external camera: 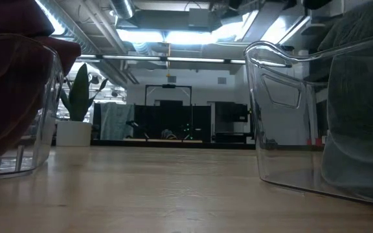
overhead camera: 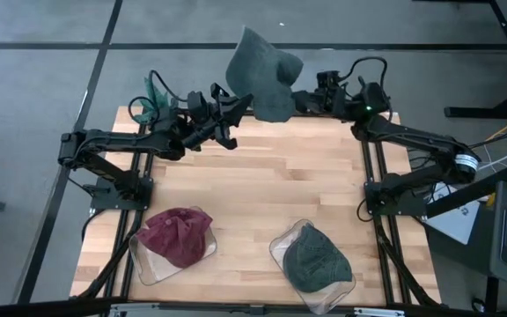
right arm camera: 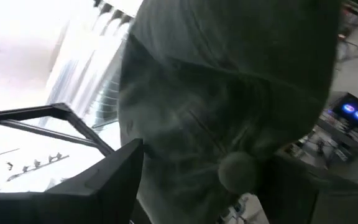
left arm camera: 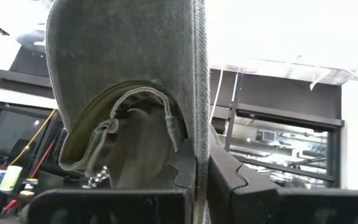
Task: Pick & Place hat
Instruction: Put the black cap into the right transparent bin
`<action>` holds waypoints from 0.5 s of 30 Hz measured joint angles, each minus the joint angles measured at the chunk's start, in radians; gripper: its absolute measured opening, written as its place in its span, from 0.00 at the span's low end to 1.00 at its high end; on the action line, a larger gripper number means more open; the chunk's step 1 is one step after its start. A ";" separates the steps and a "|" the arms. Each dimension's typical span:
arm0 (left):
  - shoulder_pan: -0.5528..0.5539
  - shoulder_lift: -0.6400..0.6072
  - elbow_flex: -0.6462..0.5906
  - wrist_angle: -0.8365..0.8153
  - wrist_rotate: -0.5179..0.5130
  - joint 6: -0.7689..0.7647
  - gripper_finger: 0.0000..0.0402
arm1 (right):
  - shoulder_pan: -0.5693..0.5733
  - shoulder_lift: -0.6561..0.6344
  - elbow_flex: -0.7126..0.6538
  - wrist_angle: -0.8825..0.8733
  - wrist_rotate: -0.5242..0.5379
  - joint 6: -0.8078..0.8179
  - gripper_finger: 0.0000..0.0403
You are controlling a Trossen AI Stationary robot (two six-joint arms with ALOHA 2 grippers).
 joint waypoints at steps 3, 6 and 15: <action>0.000 0.000 0.000 0.002 0.006 0.000 0.02 | 0.003 0.024 0.032 0.030 -0.012 0.005 0.68; 0.000 0.000 0.000 0.001 0.006 0.011 0.02 | 0.003 0.028 0.037 0.031 -0.013 0.005 0.65; 0.000 -0.038 0.000 -0.016 0.013 0.089 0.06 | 0.003 0.025 0.037 0.049 -0.052 0.002 0.24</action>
